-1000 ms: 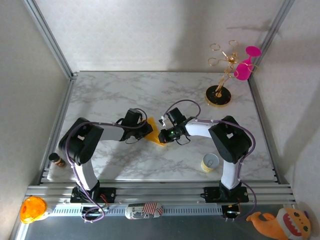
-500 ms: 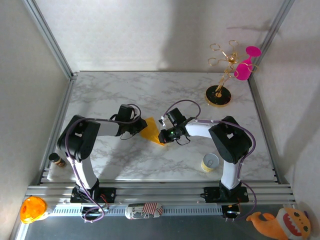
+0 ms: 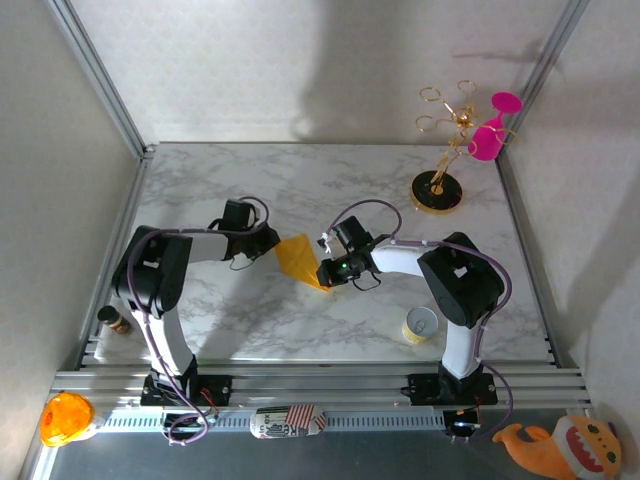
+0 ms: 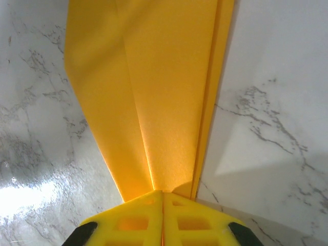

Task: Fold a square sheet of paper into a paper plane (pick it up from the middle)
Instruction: Fourth fold the wing at the center of the table.

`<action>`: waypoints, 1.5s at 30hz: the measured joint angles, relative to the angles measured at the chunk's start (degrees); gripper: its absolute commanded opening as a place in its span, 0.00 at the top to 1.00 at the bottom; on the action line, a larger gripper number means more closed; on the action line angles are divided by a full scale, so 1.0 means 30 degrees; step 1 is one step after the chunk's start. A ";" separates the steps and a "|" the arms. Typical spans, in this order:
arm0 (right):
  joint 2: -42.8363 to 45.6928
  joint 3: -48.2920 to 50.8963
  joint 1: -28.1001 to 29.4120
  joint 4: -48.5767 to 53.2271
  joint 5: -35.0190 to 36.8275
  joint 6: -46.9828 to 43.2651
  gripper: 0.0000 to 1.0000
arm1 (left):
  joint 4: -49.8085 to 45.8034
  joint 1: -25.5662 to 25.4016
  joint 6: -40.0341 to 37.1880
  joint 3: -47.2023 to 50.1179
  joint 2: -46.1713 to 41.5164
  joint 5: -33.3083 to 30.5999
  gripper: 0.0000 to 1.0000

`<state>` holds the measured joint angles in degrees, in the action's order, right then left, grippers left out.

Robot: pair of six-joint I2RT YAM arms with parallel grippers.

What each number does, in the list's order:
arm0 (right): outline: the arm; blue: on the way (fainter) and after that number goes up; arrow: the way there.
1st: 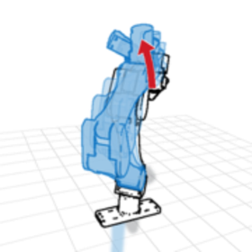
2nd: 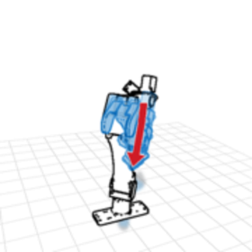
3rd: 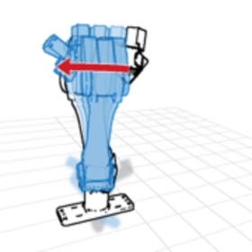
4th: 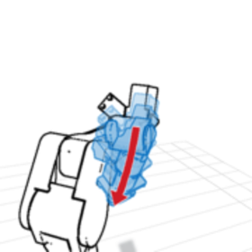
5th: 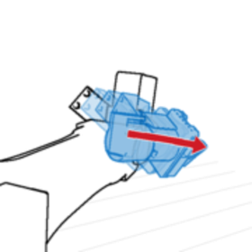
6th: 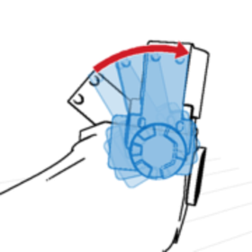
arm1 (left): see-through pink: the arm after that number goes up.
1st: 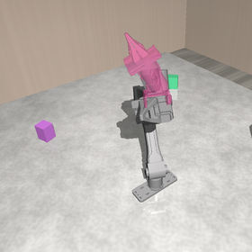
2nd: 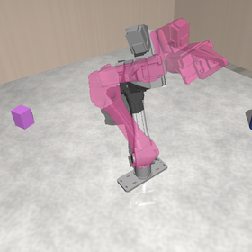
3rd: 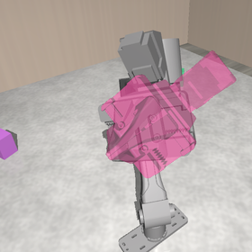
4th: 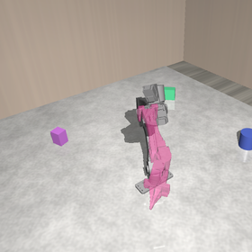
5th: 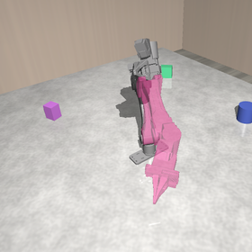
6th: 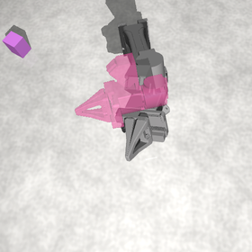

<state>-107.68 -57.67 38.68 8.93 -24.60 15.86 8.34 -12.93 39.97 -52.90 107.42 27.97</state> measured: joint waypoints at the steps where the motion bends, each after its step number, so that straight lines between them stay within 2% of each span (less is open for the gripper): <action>1: 0.0000 0.0000 0.0000 0.0000 -0.0007 0.0000 0.91 | -0.0219 0.0219 -0.0095 -0.0146 0.0000 -0.0299 0.88; 4: 0.0000 -0.0007 0.0000 0.0000 -0.0007 0.0000 0.92 | -0.0692 0.0597 -0.0197 -0.0342 -0.0321 -0.0889 0.88; 7: 0.0000 -0.0007 0.0000 0.0007 -0.0007 0.0000 0.92 | -0.1173 0.0146 -0.0029 -0.0240 -0.1654 -0.1209 0.87; 13: 0.0000 -0.0007 0.0000 0.0015 0.0000 0.0007 0.93 | -0.0437 -0.2994 0.1464 0.1064 -0.5056 -0.1552 0.88; 16: 0.0000 -0.0007 0.0000 0.0029 0.0022 0.0015 0.94 | 0.0138 -0.4568 0.2455 0.1617 -0.4911 -0.1632 0.89; 20: 0.0000 -0.0007 0.0036 0.0051 0.0117 0.0073 0.95 | 0.0444 -0.5581 0.3330 0.1858 -0.3687 -0.1610 0.90; 25: 0.0000 -0.0007 0.0073 0.0138 0.0211 0.0087 0.97 | 0.0940 -0.5923 0.4000 0.1851 -0.2200 -0.1311 0.90; 35: 0.0007 -0.0007 0.0124 0.0182 0.0313 0.0153 0.97 | 0.1202 -0.6215 0.4269 0.1625 -0.1035 -0.0809 0.91; 45: 0.0707 -0.0102 0.0066 0.1107 0.0160 0.0736 0.91 | 0.1144 -0.6288 0.4277 0.1530 -0.0867 -0.0758 0.92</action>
<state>-105.56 -57.98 38.87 12.25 -24.12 18.06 11.77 -31.79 52.80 -48.31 104.81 25.69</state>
